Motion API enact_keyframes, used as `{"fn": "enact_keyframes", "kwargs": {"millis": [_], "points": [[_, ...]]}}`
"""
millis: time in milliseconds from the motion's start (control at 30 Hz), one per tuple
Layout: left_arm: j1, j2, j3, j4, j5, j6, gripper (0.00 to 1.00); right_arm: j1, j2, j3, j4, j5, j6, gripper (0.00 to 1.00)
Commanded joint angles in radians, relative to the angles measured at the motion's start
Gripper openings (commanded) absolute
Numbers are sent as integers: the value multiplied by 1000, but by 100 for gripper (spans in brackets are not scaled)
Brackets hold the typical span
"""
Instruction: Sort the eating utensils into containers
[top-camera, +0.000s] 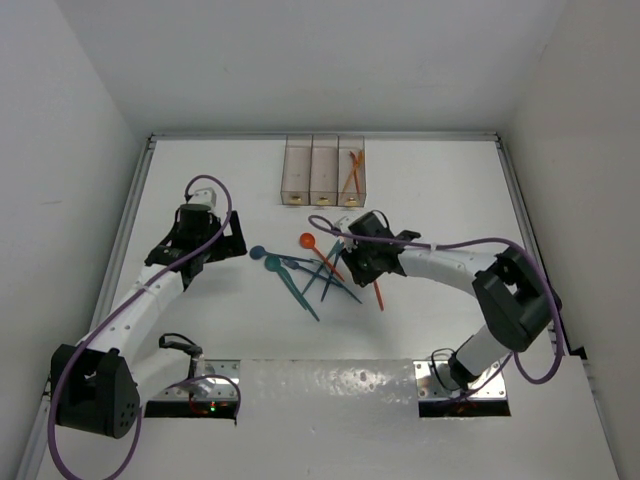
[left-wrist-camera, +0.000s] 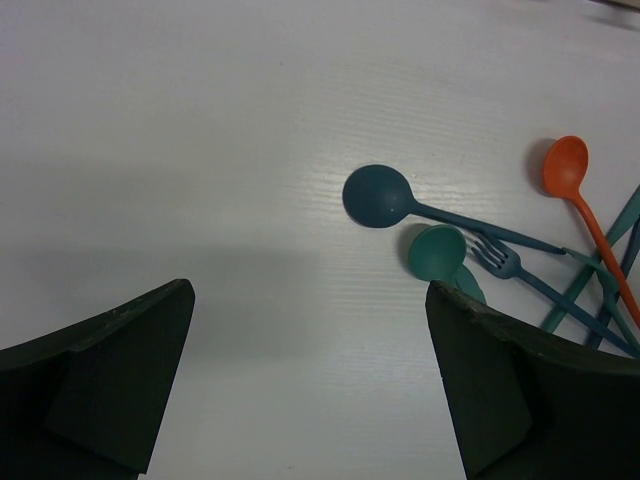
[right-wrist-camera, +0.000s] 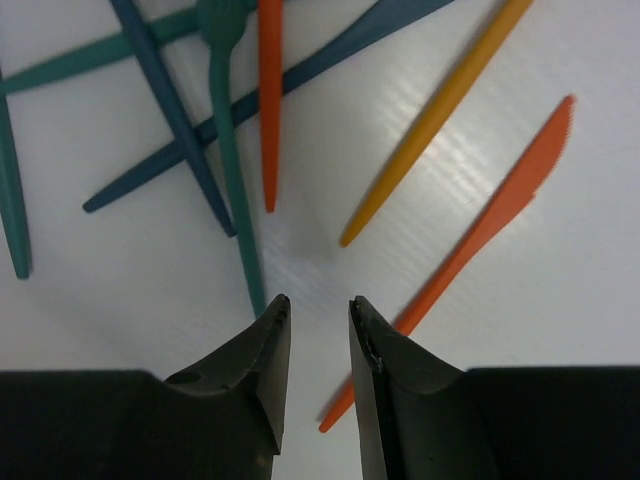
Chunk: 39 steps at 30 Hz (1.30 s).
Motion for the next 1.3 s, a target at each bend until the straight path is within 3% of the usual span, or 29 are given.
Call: {"fn": "enact_keyframes", "kwargs": {"millis": [0,500,633,667,800,1033,1267], "points": [[-11,-10,41,23,9,0,100,40,-26,-24,54,-14,5,31],[-11,-17,40,18,9,0,100,126,120,-19,110,1,11,35],[-11,-17,40,18,4,0,100,129,146,-10,120,26,15,26],[-11,-19,40,17,4,0,100,128,146,-12,122,29,14,17],[-11,-20,40,18,2,0,100,131,128,-24,119,38,5,0],[-11,-20,40,20,9,-2,100,129,10,25,48,109,-47,0],[-10,-20,41,20,13,-2,100,60,-7,217,41,348,28,0]]}}
